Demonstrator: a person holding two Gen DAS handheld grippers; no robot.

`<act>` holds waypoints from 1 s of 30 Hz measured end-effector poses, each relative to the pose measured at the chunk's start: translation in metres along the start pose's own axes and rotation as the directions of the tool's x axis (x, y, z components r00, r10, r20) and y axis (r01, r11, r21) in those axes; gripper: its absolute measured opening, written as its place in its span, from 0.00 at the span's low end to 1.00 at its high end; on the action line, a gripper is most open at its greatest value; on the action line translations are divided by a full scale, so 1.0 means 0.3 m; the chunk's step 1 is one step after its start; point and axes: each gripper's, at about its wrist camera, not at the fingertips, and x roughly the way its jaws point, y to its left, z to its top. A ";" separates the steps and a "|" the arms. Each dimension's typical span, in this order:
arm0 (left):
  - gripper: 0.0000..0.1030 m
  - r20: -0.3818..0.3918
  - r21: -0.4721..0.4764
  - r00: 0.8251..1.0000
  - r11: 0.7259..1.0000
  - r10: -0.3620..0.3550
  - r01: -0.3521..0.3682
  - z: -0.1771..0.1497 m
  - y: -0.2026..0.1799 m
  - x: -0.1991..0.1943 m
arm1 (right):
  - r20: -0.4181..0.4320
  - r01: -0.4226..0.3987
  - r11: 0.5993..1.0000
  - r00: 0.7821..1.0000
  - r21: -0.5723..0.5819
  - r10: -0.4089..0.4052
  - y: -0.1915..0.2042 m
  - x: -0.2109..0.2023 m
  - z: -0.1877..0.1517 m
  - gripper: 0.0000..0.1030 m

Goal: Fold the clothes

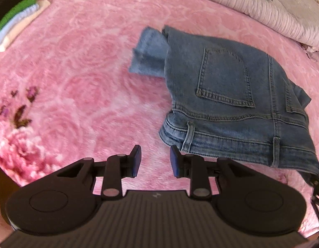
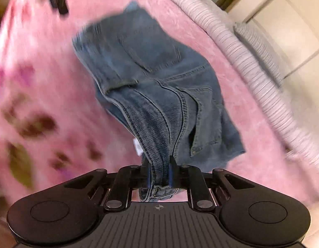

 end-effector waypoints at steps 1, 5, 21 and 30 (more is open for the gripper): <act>0.24 0.004 -0.004 1.000 1.000 0.008 -0.008 0.006 0.012 -0.017 | 0.005 -0.054 0.997 0.999 0.061 0.054 -0.018 -0.035 0.030 0.13; 0.24 0.038 -0.040 0.999 0.999 0.037 -0.035 0.052 0.067 -0.100 | 0.145 -0.332 0.807 0.943 0.488 0.300 -0.197 -0.160 0.168 0.12; 0.24 0.212 -0.012 0.975 0.998 -0.062 0.066 0.246 -0.202 -0.281 | 0.202 -0.444 -0.532 0.869 0.722 -0.451 -1.161 -0.532 -0.315 0.16; 0.24 0.113 0.142 0.982 0.981 -0.150 0.134 0.195 -0.495 -0.178 | -0.323 0.285 -0.167 0.901 0.944 -0.289 -1.046 -0.595 -0.448 0.41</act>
